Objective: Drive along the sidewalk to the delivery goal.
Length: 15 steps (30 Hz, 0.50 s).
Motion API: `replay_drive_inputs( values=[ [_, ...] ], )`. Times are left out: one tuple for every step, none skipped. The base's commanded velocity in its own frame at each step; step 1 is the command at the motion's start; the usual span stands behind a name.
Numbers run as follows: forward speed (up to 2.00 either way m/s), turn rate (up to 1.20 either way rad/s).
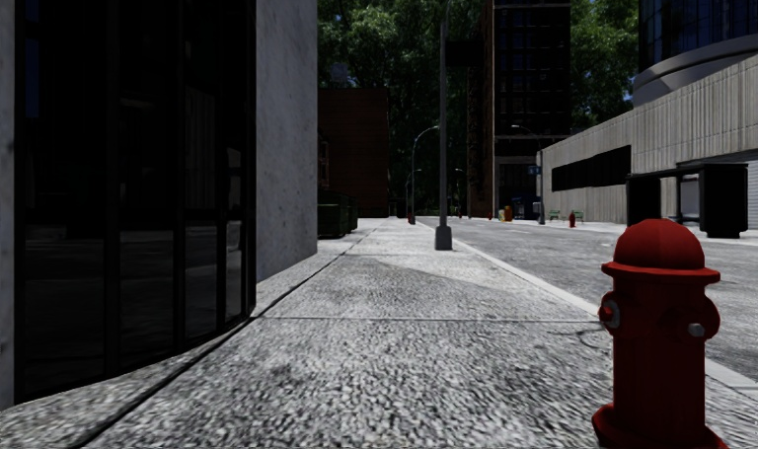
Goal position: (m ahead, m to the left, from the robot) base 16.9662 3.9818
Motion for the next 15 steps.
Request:
replay_drive_inputs(
  values=[
    [2.0,0.0],
    [2.0,0.0],
    [2.0,0.0],
    [2.0,0.0],
    [2.0,0.0],
    [2.0,0.0],
    [2.0,0.0],
    [2.0,0.0],
    [2.0,0.0],
    [2.0,0.0],
    [2.0,0.0],
    [2.0,0.0],
    [2.0,0.0],
    [2.0,0.0],
    [2.0,0.0]
  ],
)
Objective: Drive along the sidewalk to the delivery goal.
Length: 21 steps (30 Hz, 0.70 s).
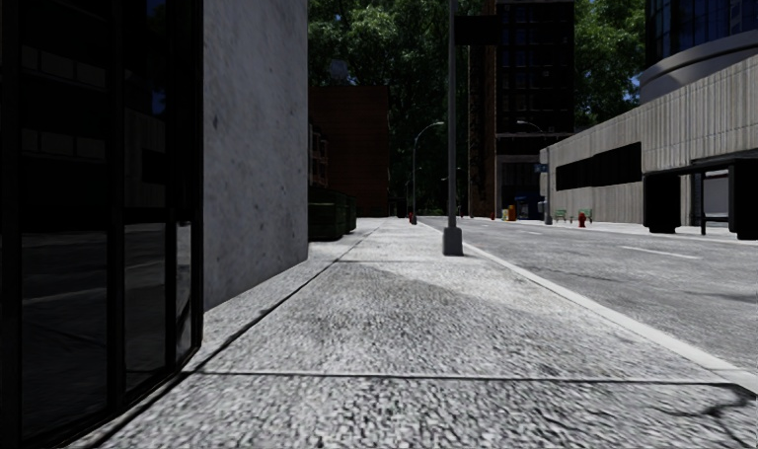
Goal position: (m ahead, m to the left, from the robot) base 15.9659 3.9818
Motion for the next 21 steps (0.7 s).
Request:
replay_drive_inputs(
  values=[
    [2.0,0.0],
    [2.0,0.0],
    [2.0,0.0],
    [2.0,0.0],
    [2.0,0.0],
    [2.0,0.0],
    [2.0,0.0],
    [2.0,0.0],
    [2.0,0.0],
    [2.0,0.0],
    [2.0,0.0],
    [2.0,0.0],
    [2.0,0.0],
    [2.0,0.0],
    [2.0,0.0],
    [2.0,0.0],
    [2.0,0.0],
    [2.0,0.0],
    [2.0,0.0],
    [2.0,0.0],
    [2.0,0.0]
  ],
)
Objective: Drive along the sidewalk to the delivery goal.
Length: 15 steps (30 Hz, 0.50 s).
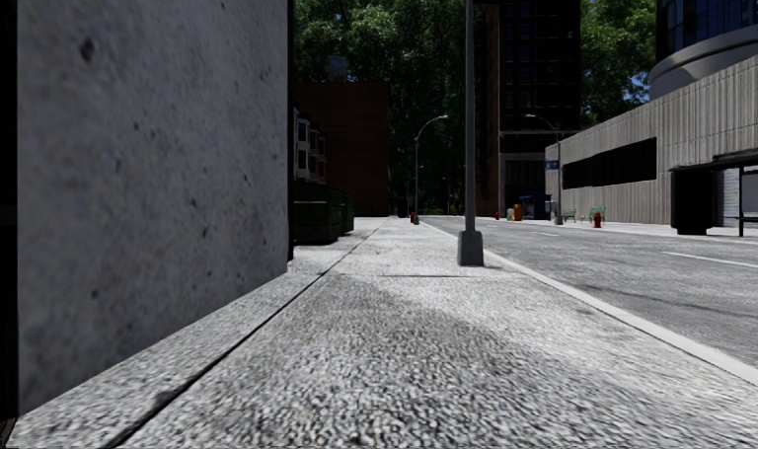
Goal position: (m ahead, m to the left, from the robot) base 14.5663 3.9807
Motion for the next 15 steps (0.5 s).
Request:
replay_drive_inputs(
  values=[
    [2.0,0.0],
    [2.0,0.0],
    [2.0,0.0],
    [2.0,0.0],
    [2.0,-0.03],
    [2.0,-0.08],
    [2.0,-0.13],
    [2.0,-0.23],
    [2.0,-0.27],
    [2.0,-0.27],
    [2.0,-0.29],
    [2.0,-0.29],
    [2.0,-0.29],
    [2.0,-0.3],
    [2.0,-0.3]
  ],
)
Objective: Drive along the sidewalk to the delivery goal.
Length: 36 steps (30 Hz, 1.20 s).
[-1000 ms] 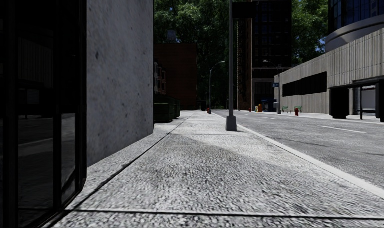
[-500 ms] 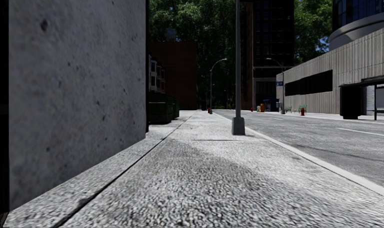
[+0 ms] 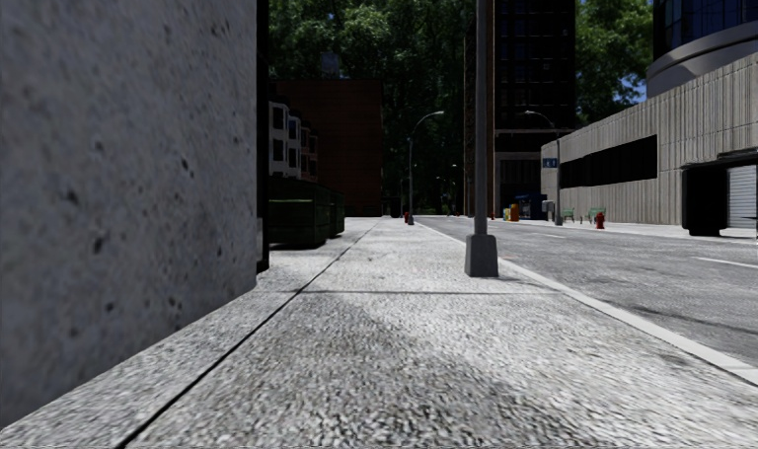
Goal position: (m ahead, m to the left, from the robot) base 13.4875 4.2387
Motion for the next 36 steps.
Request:
replay_drive_inputs(
  values=[
    [2.0,-0.3],
    [2.0,-0.3],
    [2.0,-0.3],
    [2.0,-0.3],
    [2.0,-0.3],
    [2.0,-0.3],
    [2.0,-0.3],
    [2.0,-0.27],
    [2.0,-0.27],
    [2.0,0.0],
    [2.0,0.0],
    [2.0,0.0],
    [2.0,0.0],
    [2.0,0.0],
    [2.0,0.0],
    [2.0,0.0],
    [2.0,0.0],
    [2.0,0.0],
    [2.0,0.0],
    [2.0,0.0],
    [2.0,0.0],
    [2.0,0.0],
    [2.0,0.0],
    [2.0,0.0],
    [2.0,0.0],
    [2.0,0.0],
    [2.0,0.0],
    [2.0,0.0],
    [2.0,0.0],
    [2.0,0.0],
    [2.0,0.0],
    [2.0,0.0],
    [2.0,0.0],
    [2.0,0.0],
    [2.0,0.0],
    [2.0,0.0]
  ],
)
